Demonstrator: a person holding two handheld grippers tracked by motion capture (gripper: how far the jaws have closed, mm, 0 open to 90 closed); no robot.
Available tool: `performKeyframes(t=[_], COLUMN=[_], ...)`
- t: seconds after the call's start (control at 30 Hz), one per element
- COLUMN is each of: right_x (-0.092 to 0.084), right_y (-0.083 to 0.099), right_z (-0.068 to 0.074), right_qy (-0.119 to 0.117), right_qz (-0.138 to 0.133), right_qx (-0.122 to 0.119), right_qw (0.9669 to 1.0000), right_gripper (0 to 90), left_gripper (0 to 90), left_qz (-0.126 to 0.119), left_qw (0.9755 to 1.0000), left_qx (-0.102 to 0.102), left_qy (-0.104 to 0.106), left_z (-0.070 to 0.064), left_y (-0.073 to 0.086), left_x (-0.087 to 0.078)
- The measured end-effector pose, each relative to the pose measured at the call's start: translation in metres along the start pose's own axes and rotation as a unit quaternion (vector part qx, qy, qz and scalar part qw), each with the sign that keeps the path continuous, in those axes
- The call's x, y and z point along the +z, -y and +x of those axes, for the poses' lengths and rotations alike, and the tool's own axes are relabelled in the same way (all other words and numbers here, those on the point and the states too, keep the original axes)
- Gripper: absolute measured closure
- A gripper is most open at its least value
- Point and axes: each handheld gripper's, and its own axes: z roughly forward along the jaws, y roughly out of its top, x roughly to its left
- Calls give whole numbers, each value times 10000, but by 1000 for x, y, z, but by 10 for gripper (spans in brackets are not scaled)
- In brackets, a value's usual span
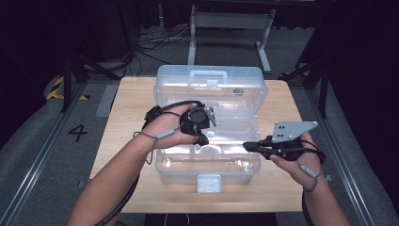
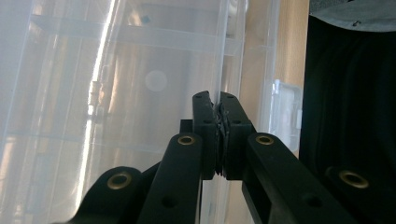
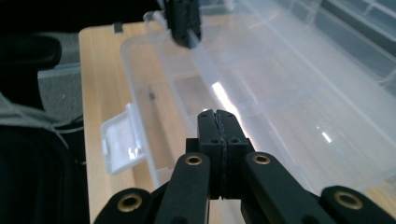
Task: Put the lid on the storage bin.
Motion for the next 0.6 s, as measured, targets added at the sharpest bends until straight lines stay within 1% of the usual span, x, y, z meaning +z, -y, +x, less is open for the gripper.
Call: performKeyframes(t=[0.03, 0.1, 0.13, 0.2, 0.23, 0.3, 0.47, 0.5, 0.53, 0.6], right_x=[-3, -5, -6, -8, -8, -10, -14, -15, -15, -16], right_y=[1, 2, 3, 5, 5, 6, 10, 11, 11, 13], right_z=[-2, -5, -6, -9, -9, -11, -16, -17, -17, -20], right_qy=[78, 159, 199, 309, 309, 357, 509, 528, 528, 566], right_qz=[-81, -186, -257, -372, -372, -471, -698, -715, -715, -753], right_qx=[75, 155, 239, 328, 328, 419, 699, 763, 763, 852], right_qw=[9999, 9996, 9992, 9983, 9983, 9974, 9938, 9931, 9931, 9919], right_gripper=[900, 900, 900, 900, 900, 900, 900, 900, 900, 900], left_gripper=[873, 872, 872, 873, 873, 873, 873, 873, 874, 874], left_qz=[0, -4, 3, 9, 17, -3, 11, 18, 18, 23], left_qw=[10000, 10000, 10000, 10000, 10000, 10000, 10000, 10000, 10000, 10000], left_qx=[3, 4, 20, 20, 23, -1, 22, 25, 25, 24], left_qy=[-7, 10, 10, -4, -13, -8, -7, -18, -18, -20], left_z=[0, -1, -1, -2, -2, -3, -5, -5, -5, -6], left_y=[0, 0, 0, 0, 0, 1, 1, 1, 1, 2], left_x=[0, 1, 1, 1, 1, 2, 3, 3, 3, 3])
